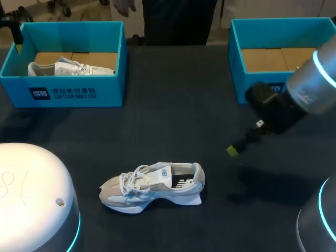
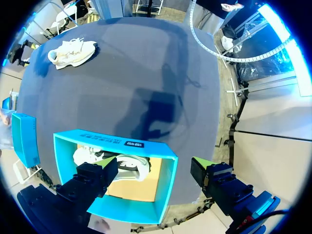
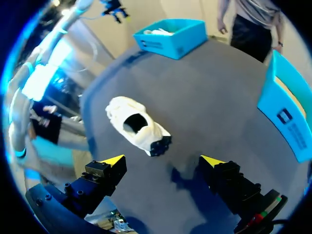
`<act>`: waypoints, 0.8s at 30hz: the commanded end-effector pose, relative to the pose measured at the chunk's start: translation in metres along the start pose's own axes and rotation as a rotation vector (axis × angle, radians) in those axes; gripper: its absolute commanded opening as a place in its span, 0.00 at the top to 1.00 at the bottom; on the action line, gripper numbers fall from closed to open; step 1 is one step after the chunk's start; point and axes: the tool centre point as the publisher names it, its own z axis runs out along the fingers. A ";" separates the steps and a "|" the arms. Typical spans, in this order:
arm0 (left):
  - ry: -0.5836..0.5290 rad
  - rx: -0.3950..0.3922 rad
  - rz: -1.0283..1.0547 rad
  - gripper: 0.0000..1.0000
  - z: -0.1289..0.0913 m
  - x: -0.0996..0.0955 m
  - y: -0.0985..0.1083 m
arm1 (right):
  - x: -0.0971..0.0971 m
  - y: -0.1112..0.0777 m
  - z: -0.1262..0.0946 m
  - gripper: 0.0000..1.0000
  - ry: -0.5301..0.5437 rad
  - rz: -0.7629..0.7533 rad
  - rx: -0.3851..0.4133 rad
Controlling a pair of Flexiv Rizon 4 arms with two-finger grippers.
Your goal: Take the shoe out of the shoebox, open the shoe tongue, remove and reinsert the insole, then place the shoe into the shoebox
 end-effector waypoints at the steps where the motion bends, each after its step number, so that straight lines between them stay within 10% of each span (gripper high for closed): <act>1: 0.002 -0.001 0.001 0.00 0.000 0.000 -0.001 | -0.013 -0.012 0.014 0.00 0.462 -0.377 -0.357; 5: 0.002 -0.001 0.001 0.00 0.000 0.000 -0.001 | -0.022 -0.023 0.037 0.00 0.480 -0.641 -0.411; 24: 0.002 -0.001 0.001 0.00 0.000 0.000 -0.001 | -0.047 -0.050 0.054 0.00 0.436 -0.715 -0.489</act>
